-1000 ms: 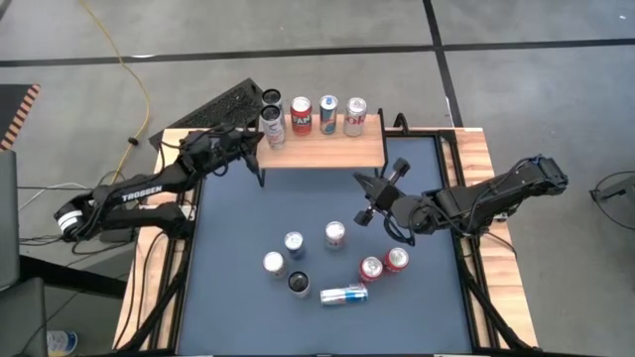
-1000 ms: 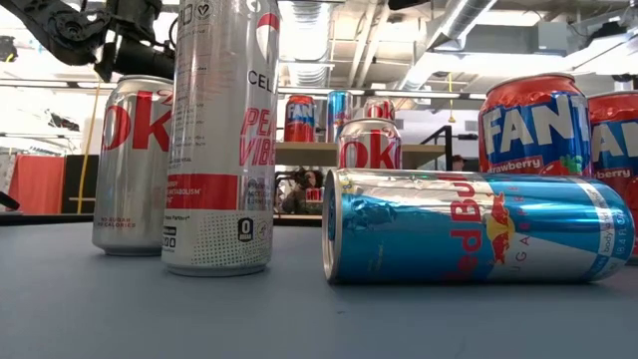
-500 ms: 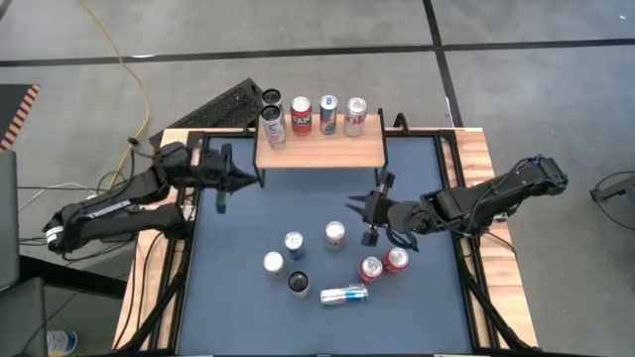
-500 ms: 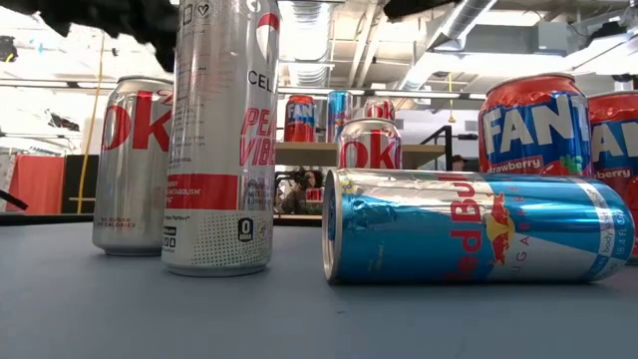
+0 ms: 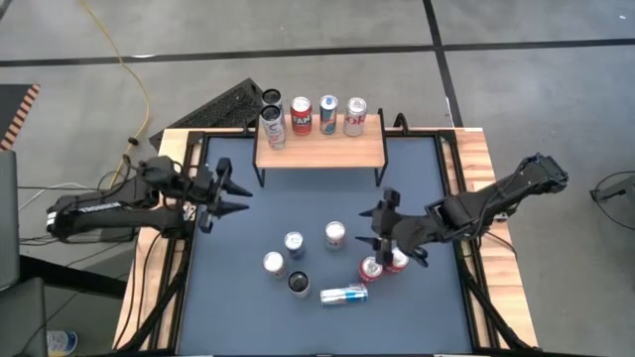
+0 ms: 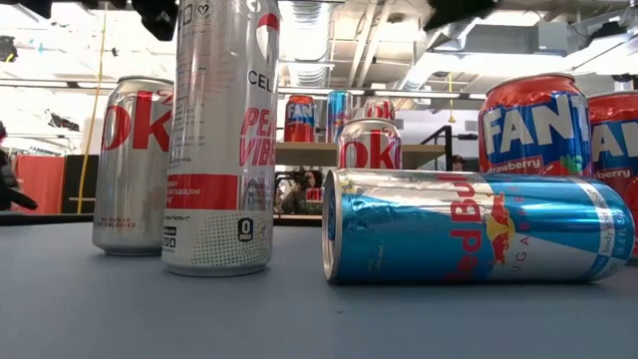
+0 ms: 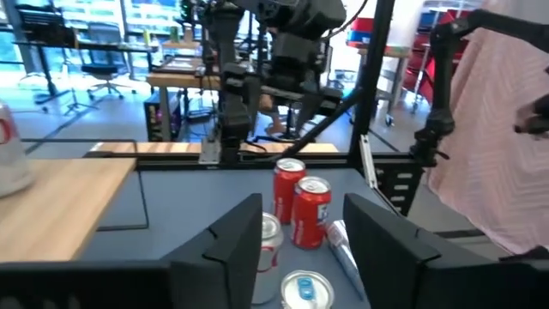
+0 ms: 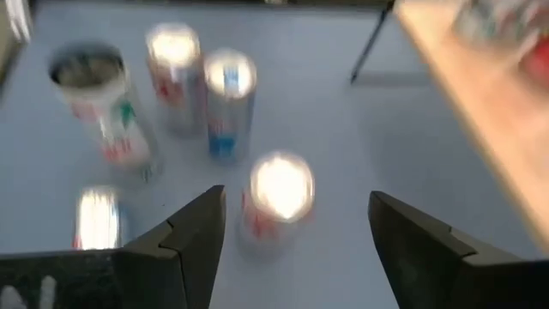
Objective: Place canned beverage on shelf
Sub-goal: Put the right orange soda can on the shelf
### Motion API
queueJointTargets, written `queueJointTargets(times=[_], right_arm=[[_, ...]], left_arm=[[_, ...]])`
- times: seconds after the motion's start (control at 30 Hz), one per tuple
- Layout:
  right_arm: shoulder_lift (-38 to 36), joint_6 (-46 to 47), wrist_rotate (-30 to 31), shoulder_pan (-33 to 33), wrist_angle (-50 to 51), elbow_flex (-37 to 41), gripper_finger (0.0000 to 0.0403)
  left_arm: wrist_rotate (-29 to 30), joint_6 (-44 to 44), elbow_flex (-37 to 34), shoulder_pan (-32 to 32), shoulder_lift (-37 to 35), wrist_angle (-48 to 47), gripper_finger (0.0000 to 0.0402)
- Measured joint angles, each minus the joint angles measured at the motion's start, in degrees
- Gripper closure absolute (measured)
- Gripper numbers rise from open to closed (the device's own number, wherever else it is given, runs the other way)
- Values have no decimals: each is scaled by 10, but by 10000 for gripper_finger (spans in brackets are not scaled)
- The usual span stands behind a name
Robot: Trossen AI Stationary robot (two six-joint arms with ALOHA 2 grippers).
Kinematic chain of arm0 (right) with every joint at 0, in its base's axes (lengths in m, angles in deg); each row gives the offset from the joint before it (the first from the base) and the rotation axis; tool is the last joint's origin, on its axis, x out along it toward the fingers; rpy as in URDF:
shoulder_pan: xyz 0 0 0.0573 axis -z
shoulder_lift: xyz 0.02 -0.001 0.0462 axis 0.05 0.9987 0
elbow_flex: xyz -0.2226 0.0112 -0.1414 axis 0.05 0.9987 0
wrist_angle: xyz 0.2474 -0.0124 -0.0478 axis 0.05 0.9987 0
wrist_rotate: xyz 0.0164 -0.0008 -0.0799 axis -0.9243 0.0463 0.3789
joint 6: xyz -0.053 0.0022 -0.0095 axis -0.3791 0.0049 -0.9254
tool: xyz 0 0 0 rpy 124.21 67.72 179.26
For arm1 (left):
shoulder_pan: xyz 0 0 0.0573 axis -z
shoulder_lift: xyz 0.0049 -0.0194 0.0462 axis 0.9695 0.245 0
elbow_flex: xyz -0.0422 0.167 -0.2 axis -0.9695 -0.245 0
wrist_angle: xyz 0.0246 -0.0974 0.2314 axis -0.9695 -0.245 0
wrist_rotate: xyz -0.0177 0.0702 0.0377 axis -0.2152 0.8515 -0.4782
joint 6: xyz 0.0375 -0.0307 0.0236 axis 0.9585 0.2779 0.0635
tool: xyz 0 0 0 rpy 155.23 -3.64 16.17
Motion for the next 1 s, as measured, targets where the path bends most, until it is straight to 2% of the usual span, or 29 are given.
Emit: queueJointTargets(times=[0.13,0.33,0.47,0.63,0.77,0.93,1.0], right_arm=[[0,83,-23,3,90,0,127],[1,144,-131,-5,131,-34,127],[4,131,-135,-27,192,-79,127],[34,178,-151,-39,348,-148,122],[83,206,-194,-30,435,-183,93],[151,237,-319,6,488,-205,36],[174,242,-346,18,489,-205,23]], left_arm=[[1,0,0,16,0,-1,230],[11,-2,0,20,0,-2,228],[12,9,0,20,4,-4,228],[10,6,0,20,8,-7,228],[12,8,0,20,15,-15,228],[9,8,0,20,20,-14,228],[9,8,0,20,21,-15,228]])
